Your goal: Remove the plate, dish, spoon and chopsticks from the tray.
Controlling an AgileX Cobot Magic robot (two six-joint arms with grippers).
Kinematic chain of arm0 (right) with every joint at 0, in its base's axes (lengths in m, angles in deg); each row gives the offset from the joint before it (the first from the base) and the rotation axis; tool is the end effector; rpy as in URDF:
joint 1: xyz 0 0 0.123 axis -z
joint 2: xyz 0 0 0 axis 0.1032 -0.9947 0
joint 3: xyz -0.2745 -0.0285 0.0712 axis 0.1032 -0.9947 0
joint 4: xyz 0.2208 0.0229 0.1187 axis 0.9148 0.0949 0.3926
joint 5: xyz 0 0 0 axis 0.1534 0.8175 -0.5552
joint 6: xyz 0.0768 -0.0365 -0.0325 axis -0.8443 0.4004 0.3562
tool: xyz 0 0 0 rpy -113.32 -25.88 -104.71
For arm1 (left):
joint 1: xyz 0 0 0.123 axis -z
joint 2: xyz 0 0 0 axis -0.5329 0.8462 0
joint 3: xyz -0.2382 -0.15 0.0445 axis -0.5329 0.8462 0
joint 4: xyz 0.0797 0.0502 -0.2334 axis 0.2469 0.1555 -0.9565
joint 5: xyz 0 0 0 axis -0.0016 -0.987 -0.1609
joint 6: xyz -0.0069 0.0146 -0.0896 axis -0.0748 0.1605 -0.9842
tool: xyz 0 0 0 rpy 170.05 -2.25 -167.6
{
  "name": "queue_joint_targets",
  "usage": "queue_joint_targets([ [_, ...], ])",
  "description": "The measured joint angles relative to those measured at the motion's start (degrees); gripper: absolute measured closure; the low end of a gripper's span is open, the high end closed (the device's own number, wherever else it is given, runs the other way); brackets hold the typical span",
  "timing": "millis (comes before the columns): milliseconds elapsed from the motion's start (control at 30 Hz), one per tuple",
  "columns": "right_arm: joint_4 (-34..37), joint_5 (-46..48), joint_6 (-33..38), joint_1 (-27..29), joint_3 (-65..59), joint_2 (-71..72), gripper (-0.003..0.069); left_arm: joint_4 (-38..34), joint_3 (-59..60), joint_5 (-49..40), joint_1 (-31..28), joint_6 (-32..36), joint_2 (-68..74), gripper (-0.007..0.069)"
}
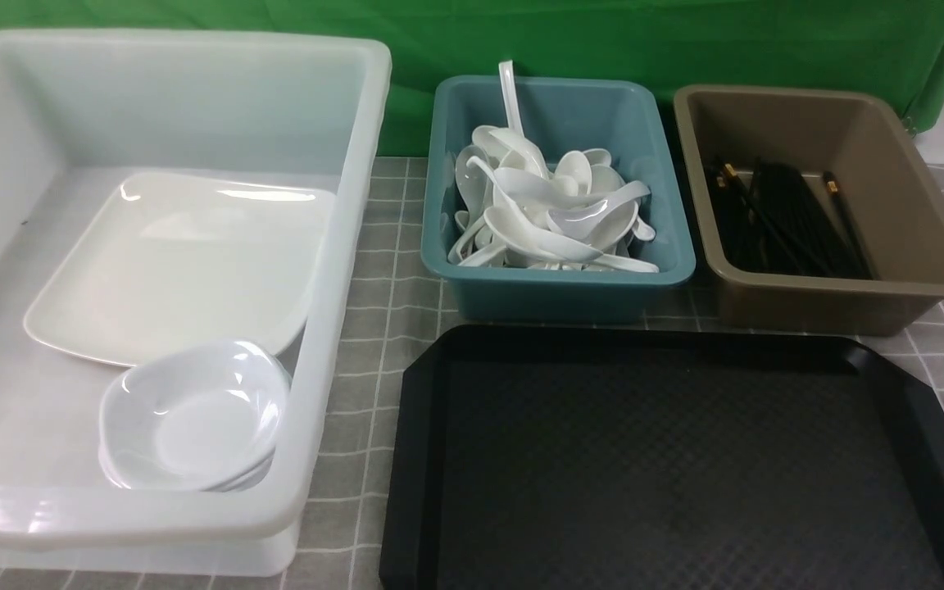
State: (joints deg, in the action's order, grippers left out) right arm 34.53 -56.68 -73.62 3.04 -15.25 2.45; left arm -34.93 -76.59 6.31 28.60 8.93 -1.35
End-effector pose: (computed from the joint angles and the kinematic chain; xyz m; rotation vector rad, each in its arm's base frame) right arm 0.0525 0.0028 0.2700 -0.1563 1.3272 -0.1090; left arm 0.0557 0.0030 0.1924 -0.1153 1.6955 -0.0159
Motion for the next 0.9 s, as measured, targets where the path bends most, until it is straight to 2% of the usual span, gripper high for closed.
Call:
queue_joint_targets([
  [100,-0.35,0.33,0.32,0.0,-5.84,0.0,0.0424,0.0,0.0,0.0,0.0,0.0,0.0,0.0604],
  [167,-0.46,3.61,0.43,0.0,-9.4,1.2,0.0424,0.0,0.0,0.0,0.0,0.0,0.0,0.0604],
  [367,-0.46,15.59,0.43,0.1,-9.93,4.08,0.0424,0.0,0.0,0.0,0.0,0.0,0.0,0.0604],
  [900,-0.46,16.85,-2.6,0.1,-9.93,4.14,0.0422,0.0,0.07,0.12,0.0,0.0,0.0,0.0604],
])
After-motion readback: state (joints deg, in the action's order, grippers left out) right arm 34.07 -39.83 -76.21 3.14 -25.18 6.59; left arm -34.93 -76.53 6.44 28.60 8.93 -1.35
